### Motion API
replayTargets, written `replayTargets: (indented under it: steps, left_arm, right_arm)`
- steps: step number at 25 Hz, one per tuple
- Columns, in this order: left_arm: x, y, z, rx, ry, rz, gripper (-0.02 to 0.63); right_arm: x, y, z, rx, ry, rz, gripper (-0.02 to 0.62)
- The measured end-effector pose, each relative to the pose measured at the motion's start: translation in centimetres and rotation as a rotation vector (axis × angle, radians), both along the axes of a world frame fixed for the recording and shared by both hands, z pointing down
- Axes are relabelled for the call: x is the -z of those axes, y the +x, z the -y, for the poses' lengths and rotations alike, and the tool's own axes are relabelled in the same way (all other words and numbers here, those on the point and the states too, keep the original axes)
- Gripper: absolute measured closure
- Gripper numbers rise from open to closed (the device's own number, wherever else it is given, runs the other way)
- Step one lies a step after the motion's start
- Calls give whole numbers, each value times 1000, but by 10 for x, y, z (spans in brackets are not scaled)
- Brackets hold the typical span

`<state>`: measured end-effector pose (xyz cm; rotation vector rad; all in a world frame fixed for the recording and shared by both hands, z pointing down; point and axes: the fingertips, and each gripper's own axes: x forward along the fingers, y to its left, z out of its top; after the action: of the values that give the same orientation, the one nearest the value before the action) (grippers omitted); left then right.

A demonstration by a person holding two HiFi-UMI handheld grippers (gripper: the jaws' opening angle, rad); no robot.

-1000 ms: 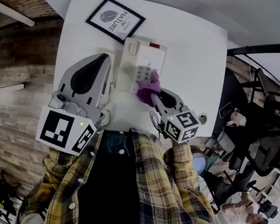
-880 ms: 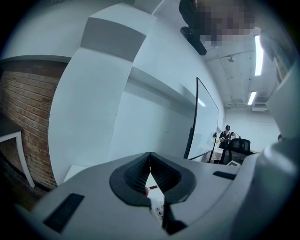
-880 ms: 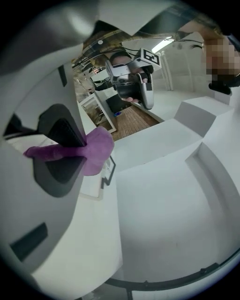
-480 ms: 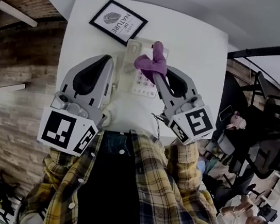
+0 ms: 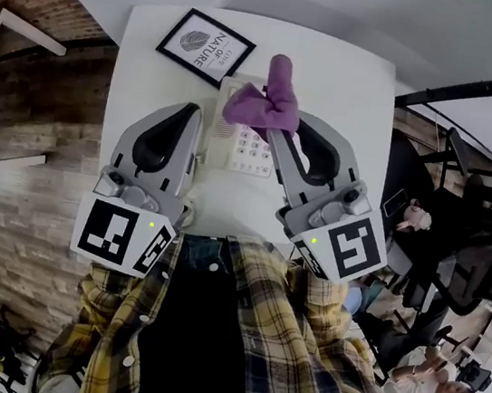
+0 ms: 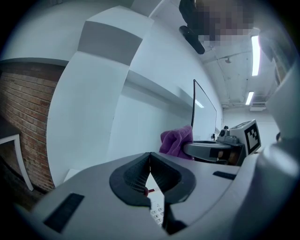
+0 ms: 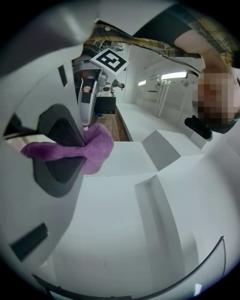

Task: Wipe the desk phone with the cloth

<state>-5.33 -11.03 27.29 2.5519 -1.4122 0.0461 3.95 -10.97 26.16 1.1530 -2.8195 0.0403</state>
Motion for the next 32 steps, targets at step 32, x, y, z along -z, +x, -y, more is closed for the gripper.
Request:
replayTargets:
  steps: [32]
  left_arm:
    - [20,8,-10,-1,49,7,591]
  right_arm:
    - [0,2,-20,33,10,-18,535]
